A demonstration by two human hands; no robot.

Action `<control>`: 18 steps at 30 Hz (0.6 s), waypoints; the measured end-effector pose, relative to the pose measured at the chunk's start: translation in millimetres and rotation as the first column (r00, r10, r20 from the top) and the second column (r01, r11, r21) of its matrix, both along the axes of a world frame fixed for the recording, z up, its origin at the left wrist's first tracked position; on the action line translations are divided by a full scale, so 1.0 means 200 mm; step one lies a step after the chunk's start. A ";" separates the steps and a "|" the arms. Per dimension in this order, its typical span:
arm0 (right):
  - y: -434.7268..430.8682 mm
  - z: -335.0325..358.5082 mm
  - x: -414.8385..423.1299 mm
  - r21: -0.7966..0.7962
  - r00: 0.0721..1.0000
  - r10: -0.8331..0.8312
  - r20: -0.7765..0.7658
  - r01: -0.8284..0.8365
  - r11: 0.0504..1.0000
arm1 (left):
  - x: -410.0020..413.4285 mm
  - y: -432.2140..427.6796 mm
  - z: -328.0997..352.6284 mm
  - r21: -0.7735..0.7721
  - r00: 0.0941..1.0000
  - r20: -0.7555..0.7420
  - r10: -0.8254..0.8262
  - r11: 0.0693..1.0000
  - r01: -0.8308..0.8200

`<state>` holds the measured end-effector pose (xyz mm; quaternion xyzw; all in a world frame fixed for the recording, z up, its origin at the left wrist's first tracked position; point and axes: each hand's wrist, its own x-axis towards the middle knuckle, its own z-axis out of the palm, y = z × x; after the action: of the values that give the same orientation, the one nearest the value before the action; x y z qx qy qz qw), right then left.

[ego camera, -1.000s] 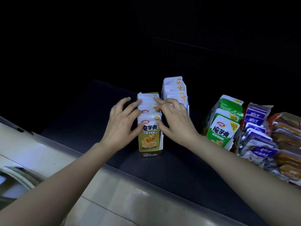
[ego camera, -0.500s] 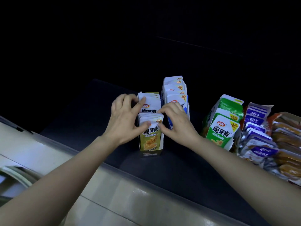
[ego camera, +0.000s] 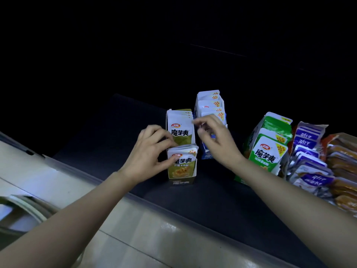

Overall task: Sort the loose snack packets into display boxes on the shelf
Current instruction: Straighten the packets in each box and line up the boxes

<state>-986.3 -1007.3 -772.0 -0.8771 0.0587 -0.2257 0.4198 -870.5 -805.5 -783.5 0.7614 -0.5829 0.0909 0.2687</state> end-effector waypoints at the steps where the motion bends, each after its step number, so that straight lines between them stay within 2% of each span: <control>1: -0.01 0.02 0.03 -0.033 0.997 -0.074 0.001 0.074 0.997 | 0.00 0.00 0.00 -0.003 1.000 -0.021 0.001 1.000 -0.001; 5: 0.00 0.05 0.17 -0.253 0.965 -0.182 -0.187 0.132 0.958 | 0.01 0.00 0.00 -0.017 0.998 -0.060 -0.010 1.000 0.009; 7: 0.02 0.05 0.20 -0.323 0.943 -0.246 -0.223 0.167 0.932 | 0.01 0.00 0.00 -0.021 0.997 -0.069 -0.023 1.000 0.022; 15: -0.01 0.09 0.22 -0.366 0.969 -0.249 0.009 0.235 0.901 | 0.02 0.01 0.00 -0.031 0.996 -0.091 -0.023 0.999 0.020; 17: -0.02 0.12 0.19 -0.307 0.965 -0.254 0.068 0.262 0.915 | 0.02 0.01 0.00 -0.030 0.994 -0.106 -0.006 1.000 0.003; 18: -0.03 0.14 0.18 -0.227 0.964 -0.250 0.086 0.263 0.938 | 0.02 0.01 0.00 -0.028 0.993 -0.118 0.010 1.000 -0.013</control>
<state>-950.3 -1013.2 -744.0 -0.8991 0.1336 -0.3082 0.2807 -866.4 -804.1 -783.1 0.7649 -0.5601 0.0558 0.3131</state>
